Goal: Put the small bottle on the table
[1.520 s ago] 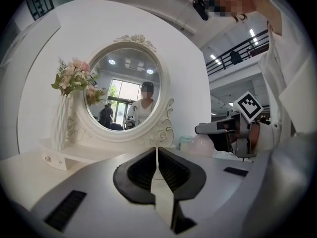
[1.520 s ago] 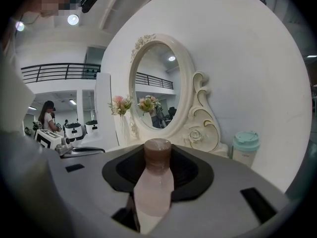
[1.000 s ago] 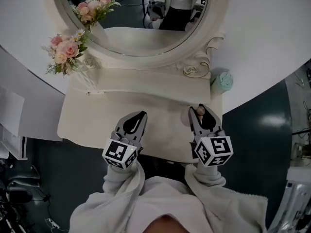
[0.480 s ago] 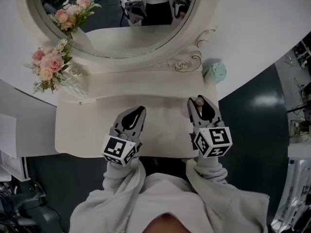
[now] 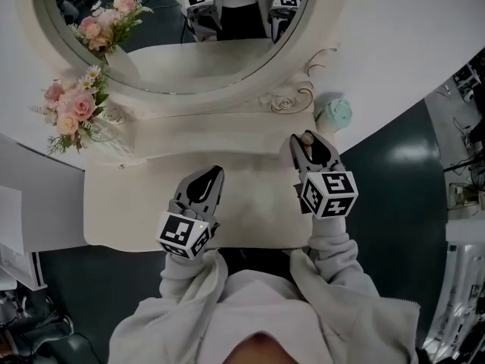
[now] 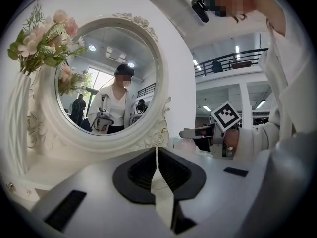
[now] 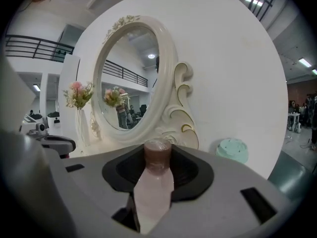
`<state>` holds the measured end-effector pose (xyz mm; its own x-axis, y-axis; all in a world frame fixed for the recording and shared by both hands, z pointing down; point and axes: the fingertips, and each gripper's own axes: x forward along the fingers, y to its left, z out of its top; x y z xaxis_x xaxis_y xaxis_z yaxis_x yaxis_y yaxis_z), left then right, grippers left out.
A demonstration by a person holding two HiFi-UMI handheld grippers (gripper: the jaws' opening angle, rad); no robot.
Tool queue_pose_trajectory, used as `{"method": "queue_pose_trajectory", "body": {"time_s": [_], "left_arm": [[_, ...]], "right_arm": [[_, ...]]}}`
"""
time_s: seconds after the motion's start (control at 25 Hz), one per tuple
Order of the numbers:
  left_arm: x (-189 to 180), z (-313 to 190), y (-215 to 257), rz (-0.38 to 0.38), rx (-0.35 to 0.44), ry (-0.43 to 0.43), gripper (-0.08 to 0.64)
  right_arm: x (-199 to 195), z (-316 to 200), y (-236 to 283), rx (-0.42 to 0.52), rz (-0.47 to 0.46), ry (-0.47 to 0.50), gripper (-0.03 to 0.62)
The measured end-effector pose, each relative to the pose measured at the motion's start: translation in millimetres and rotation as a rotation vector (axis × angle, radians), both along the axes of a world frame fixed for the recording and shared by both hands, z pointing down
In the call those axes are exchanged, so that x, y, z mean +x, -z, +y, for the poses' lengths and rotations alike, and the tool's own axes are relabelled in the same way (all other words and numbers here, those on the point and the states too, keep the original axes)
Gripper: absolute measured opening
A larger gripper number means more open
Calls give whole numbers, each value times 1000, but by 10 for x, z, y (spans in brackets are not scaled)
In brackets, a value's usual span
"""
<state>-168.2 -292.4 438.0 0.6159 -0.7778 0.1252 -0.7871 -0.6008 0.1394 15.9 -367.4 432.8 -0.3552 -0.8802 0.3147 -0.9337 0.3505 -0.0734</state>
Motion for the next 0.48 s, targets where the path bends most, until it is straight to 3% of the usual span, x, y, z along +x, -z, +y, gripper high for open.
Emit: {"method": "queue_pose_trajectory", "body": {"time_s": [0.48], "left_arm": [[8, -1, -19, 0, -8, 19, 28]], "right_arm": [[-189, -457, -434, -20, 82, 44, 155]]}}
